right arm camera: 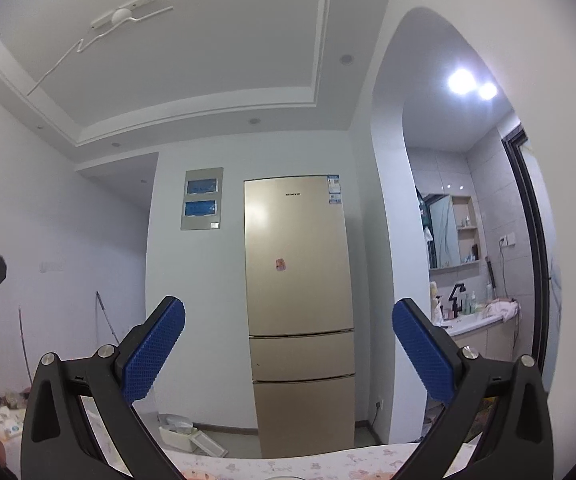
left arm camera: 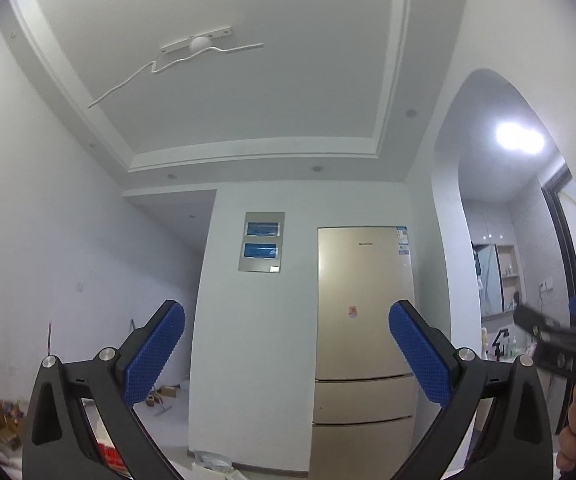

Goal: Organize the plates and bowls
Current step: 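Raise both tools and bring them down toward a pink strawberry bowl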

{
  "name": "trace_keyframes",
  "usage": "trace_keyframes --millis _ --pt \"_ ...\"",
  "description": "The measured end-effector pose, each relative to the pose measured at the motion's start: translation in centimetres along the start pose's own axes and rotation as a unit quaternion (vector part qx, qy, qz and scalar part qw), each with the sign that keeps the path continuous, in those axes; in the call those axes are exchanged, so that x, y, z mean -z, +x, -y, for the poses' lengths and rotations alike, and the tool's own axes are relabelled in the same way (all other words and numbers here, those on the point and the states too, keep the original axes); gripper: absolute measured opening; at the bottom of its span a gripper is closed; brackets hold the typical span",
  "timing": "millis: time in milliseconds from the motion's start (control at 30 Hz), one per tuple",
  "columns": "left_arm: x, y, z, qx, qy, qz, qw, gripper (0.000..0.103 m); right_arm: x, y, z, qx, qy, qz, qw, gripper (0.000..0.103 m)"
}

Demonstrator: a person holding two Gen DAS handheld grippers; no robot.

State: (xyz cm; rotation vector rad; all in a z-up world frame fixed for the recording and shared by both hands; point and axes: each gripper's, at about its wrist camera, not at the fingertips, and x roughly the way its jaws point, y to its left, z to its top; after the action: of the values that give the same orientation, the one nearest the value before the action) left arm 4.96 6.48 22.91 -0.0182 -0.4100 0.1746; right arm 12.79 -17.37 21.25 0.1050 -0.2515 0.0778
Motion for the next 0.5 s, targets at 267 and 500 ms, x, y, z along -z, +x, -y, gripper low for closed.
trace_keyframes --millis 267,500 --pt "4.3 3.3 1.1 0.019 0.004 -0.06 0.998 0.103 4.0 2.0 -0.8 -0.004 0.024 0.003 1.0 0.103" --pt "8.1 8.6 0.9 0.013 -0.009 -0.19 0.9817 0.103 6.9 6.0 -2.1 -0.021 0.018 -0.073 0.997 0.103"
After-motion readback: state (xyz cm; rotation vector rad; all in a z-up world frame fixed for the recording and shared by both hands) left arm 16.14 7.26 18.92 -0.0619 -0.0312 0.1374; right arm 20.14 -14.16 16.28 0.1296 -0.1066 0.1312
